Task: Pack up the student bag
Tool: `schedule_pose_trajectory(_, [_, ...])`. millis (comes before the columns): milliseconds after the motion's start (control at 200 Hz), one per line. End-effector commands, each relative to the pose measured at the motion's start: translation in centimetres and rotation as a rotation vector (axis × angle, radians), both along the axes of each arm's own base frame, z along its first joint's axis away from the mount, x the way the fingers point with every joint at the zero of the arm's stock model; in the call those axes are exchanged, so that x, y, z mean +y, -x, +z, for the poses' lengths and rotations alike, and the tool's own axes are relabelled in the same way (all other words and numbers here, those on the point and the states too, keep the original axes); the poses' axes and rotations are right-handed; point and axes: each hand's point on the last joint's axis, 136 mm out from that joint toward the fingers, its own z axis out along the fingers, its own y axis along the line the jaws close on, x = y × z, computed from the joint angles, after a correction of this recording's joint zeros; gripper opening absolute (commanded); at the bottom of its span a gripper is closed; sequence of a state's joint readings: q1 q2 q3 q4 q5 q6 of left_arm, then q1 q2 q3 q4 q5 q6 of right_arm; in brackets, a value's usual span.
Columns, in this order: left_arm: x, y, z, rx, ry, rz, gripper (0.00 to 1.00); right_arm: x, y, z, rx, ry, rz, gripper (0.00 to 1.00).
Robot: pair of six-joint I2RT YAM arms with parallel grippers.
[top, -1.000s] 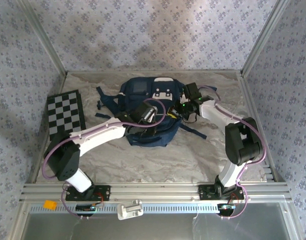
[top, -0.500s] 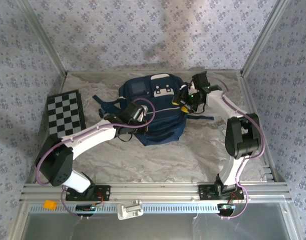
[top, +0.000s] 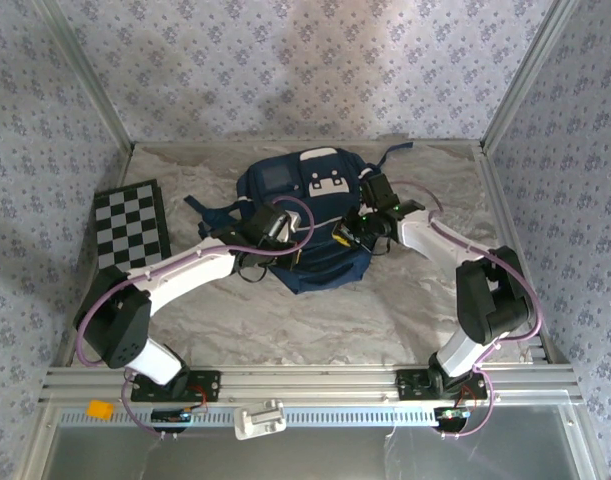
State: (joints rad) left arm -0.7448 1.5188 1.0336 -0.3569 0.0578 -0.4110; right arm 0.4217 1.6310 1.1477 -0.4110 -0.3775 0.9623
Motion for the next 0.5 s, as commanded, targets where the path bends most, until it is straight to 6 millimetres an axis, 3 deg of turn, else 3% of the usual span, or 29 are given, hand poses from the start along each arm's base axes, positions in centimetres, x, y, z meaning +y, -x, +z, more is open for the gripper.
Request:
schedule_pose_trajectory(0, [3.6, -0.9, -0.5, -0.086, -0.126, 0.036, 0.0, -3.1, -2.0, 0.4, -0.052, 0.104, -0.027, 0.0])
schedule_pose_trajectory(80, [6.8, -2.9, -1.2, -0.128, -0.234, 0.113, 0.0, -3.3, -2.3, 0.7, -0.054, 0.112, -0.015, 0.0])
schedule_pose_trajectory(140, [8.0, -4.0, -1.4, -0.151, -0.261, 0.141, 0.0, -2.5, -2.0, 0.7, -0.057, 0.103, 0.01, 0.0])
schedule_pose_trajectory(225, [7.5, -4.8, -1.3, -0.17, -0.239, 0.128, 0.0, -2.0, -1.3, 0.6, -0.051, 0.133, 0.042, 0.0])
schedule_pose_trajectory(310, [6.1, -4.4, -1.3, -0.139, -0.183, 0.096, 0.0, -2.7, -0.6, 1.1, -0.057, 0.159, 0.045, 0.0])
schedule_pose_trajectory(345, [5.3, -3.8, -1.2, -0.12, -0.153, 0.063, 0.0, -3.3, -0.4, 1.5, -0.072, 0.17, 0.037, 0.09])
schedule_pose_trajectory(410, [4.1, -2.4, -0.6, -0.111, -0.131, 0.013, 0.14, -5.3, 0.8, 2.0, -0.057, 0.211, 0.022, 0.42])
schedule_pose_trajectory(465, [3.5, -1.2, 0.5, -0.119, -0.117, -0.012, 0.21, -7.1, 1.8, 2.4, -0.046, 0.264, 0.003, 0.56])
schedule_pose_trajectory(495, [3.4, -0.8, 1.3, -0.129, -0.105, -0.004, 0.26, -8.6, 3.0, 1.6, -0.013, 0.303, -0.02, 0.62])
